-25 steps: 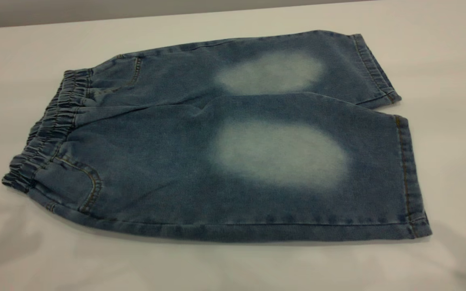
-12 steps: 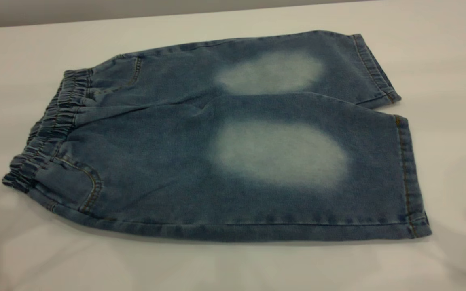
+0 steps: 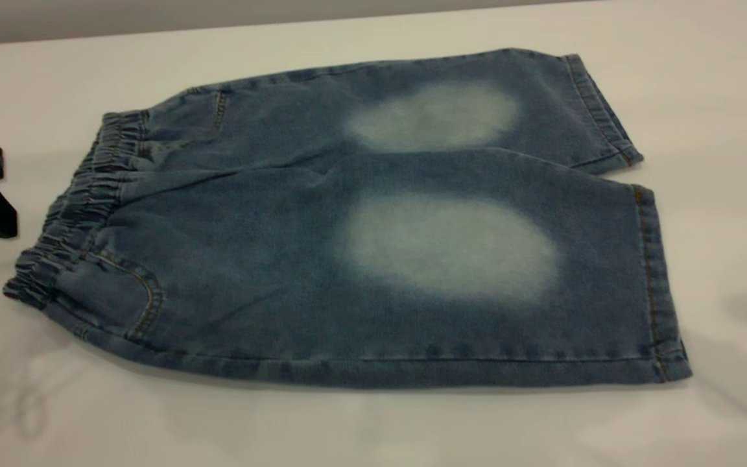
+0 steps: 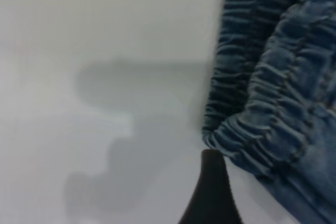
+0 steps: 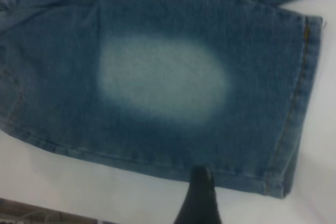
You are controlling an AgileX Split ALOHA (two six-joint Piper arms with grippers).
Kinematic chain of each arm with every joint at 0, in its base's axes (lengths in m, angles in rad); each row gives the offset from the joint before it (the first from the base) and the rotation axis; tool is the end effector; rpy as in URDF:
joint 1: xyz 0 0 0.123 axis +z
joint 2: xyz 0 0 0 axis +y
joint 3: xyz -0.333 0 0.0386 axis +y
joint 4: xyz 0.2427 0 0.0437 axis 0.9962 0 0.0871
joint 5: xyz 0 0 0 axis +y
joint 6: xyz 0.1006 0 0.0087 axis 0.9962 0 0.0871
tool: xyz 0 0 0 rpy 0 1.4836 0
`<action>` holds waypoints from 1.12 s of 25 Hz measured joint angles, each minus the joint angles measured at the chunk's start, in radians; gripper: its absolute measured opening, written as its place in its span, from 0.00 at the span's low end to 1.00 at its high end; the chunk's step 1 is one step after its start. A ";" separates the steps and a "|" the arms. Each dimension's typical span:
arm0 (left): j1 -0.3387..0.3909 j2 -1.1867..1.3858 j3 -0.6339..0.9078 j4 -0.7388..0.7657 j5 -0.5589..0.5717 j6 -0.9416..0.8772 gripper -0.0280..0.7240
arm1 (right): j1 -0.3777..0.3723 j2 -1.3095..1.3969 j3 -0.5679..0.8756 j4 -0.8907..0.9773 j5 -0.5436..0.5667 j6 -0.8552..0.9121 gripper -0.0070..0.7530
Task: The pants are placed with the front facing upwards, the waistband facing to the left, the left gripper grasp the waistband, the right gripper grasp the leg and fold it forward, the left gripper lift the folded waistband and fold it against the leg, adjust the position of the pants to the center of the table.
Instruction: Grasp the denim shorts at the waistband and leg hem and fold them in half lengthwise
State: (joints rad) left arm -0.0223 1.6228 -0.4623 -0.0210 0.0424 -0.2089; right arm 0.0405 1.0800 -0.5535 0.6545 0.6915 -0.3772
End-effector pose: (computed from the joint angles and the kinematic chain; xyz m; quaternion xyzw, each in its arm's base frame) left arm 0.2370 -0.0054 0.1577 -0.1008 0.9690 -0.0288 0.2237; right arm 0.1558 0.0456 0.2714 0.0010 0.9449 0.2159 0.2463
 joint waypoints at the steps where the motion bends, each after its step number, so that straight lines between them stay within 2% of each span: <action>1: 0.000 0.032 0.000 0.000 -0.023 0.000 0.71 | 0.000 0.015 0.000 0.001 -0.005 0.000 0.69; 15: 0.000 0.320 -0.001 -0.001 -0.313 0.016 0.71 | 0.000 0.039 0.000 0.002 -0.014 -0.001 0.69; 21: 0.000 0.356 -0.001 -0.001 -0.388 0.018 0.70 | 0.000 0.039 0.000 0.001 -0.014 -0.004 0.69; 24: 0.000 0.367 -0.001 -0.001 -0.407 0.018 0.63 | 0.000 0.039 0.000 0.001 -0.014 -0.004 0.69; 26: 0.000 0.368 -0.001 -0.001 -0.408 0.015 0.55 | 0.000 0.039 0.000 0.001 -0.014 -0.004 0.69; 28: -0.001 0.369 -0.001 0.001 -0.408 0.012 0.42 | 0.000 0.039 0.000 0.004 -0.014 -0.004 0.69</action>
State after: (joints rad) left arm -0.0232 1.9920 -0.4633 -0.0201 -0.3654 -0.1972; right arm 0.0405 1.1187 -0.5535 0.6581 0.6775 -0.3815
